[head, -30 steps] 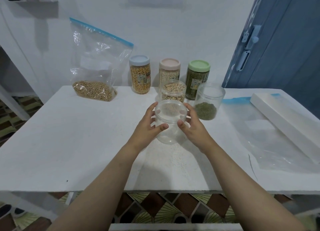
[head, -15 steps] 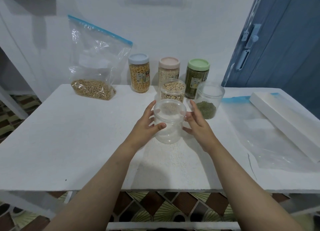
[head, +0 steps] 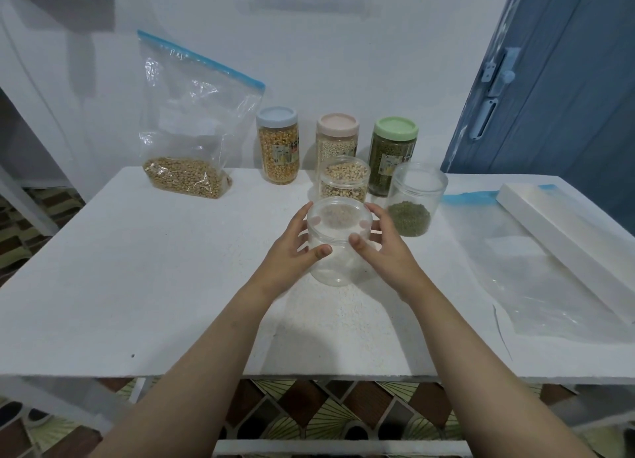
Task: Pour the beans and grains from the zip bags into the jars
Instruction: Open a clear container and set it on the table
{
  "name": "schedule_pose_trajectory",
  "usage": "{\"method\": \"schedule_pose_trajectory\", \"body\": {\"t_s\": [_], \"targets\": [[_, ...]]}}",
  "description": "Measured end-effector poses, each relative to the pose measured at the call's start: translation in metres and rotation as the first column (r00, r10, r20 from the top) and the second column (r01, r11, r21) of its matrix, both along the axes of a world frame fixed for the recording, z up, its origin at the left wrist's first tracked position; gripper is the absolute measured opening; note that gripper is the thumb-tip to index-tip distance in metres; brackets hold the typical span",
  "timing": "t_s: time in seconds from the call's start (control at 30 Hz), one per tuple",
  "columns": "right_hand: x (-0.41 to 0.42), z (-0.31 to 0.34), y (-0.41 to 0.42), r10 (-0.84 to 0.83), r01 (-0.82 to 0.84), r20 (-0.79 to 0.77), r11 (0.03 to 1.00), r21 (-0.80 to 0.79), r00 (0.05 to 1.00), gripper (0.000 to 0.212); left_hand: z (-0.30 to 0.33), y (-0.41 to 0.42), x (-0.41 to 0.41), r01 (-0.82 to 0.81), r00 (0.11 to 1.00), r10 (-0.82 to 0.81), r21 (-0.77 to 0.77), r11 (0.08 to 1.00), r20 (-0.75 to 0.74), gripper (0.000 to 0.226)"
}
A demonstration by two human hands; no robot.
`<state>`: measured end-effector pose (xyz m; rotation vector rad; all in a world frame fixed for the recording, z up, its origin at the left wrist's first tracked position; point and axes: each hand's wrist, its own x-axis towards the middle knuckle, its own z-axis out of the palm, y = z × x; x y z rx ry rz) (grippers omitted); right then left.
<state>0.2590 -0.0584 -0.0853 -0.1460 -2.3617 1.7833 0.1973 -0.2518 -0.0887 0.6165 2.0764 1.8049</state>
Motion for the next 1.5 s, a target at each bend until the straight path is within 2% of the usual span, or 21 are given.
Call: {"method": "schedule_pose_trajectory", "body": {"t_s": [0.07, 0.2, 0.27, 0.37, 0.43, 0.63, 0.77, 0.83, 0.97, 1.03, 1.2, 1.33, 1.43, 1.5], "targets": [[-0.001, -0.001, 0.004, 0.025, -0.025, -0.012, 0.999, 0.028, 1.0, 0.073, -0.001, 0.0, 0.0, 0.002, 1.0, -0.002, -0.004, 1.0, -0.004, 0.092], [0.001, -0.001, 0.011, -0.009, 0.006, -0.017, 0.99, -0.139, 1.0, 0.057, 0.001, 0.0, -0.001, 0.001, 1.0, -0.001, -0.022, 1.0, -0.006, 0.101], [0.002, 0.001, 0.007, 0.003, -0.004, -0.008, 0.992, -0.124, 1.0, 0.054, -0.001, 0.001, -0.001, -0.002, 1.0, 0.001, -0.018, 1.0, -0.01, 0.101], [0.002, 0.002, -0.001, 0.037, -0.037, -0.003, 0.998, 0.048, 0.999, 0.074, -0.002, 0.001, -0.001, -0.003, 1.0, 0.003, -0.004, 1.0, -0.019, 0.093], [0.0, 0.001, 0.002, 0.033, -0.034, 0.008, 0.996, 0.083, 0.999, 0.086, -0.002, 0.001, -0.001, -0.002, 1.0, 0.001, -0.006, 1.0, -0.02, 0.09], [0.005, 0.001, 0.007, 0.017, -0.016, 0.011, 0.995, -0.095, 1.0, 0.065, -0.002, 0.001, -0.003, 0.008, 1.0, -0.008, -0.025, 1.0, -0.023, 0.098], [0.002, 0.004, -0.006, 0.047, -0.046, -0.008, 0.996, 0.076, 0.999, 0.09, -0.002, 0.0, -0.003, 0.012, 0.999, -0.012, -0.008, 1.0, -0.031, 0.087], [0.0, 0.003, -0.002, 0.036, -0.035, -0.01, 0.995, 0.094, 0.999, 0.093, -0.002, 0.001, -0.003, 0.011, 1.0, -0.011, -0.008, 1.0, -0.024, 0.09], [0.005, 0.0, 0.009, -0.017, 0.017, -0.004, 0.998, -0.06, 1.0, 0.068, -0.004, 0.0, -0.005, 0.018, 1.0, -0.018, -0.01, 1.0, -0.013, 0.096], [0.007, 0.003, 0.004, -0.011, 0.01, -0.007, 0.999, -0.051, 1.0, 0.057, -0.004, 0.001, -0.006, 0.021, 1.0, -0.022, -0.011, 1.0, -0.012, 0.097], [0.003, 0.007, -0.003, 0.036, -0.034, -0.022, 0.994, 0.1, 0.999, 0.083, -0.004, 0.0, -0.005, 0.033, 0.999, -0.032, 0.015, 0.999, -0.023, 0.087], [0.002, 0.011, 0.009, 0.05, -0.054, 0.035, 0.992, 0.118, 0.998, 0.089, -0.004, 0.0, -0.006, 0.033, 0.999, -0.033, 0.01, 0.999, -0.013, 0.094], [0.007, 0.011, 0.011, 0.022, -0.025, 0.038, 0.997, 0.078, 0.999, 0.08, -0.006, 0.001, -0.007, 0.025, 1.0, -0.025, 0.009, 1.0, -0.004, 0.099], [0.01, 0.011, 0.004, 0.033, -0.034, 0.01, 0.996, 0.081, 0.999, 0.06, -0.007, 0.001, -0.007, 0.022, 1.0, -0.022, 0.007, 1.0, 0.0, 0.099]]}}
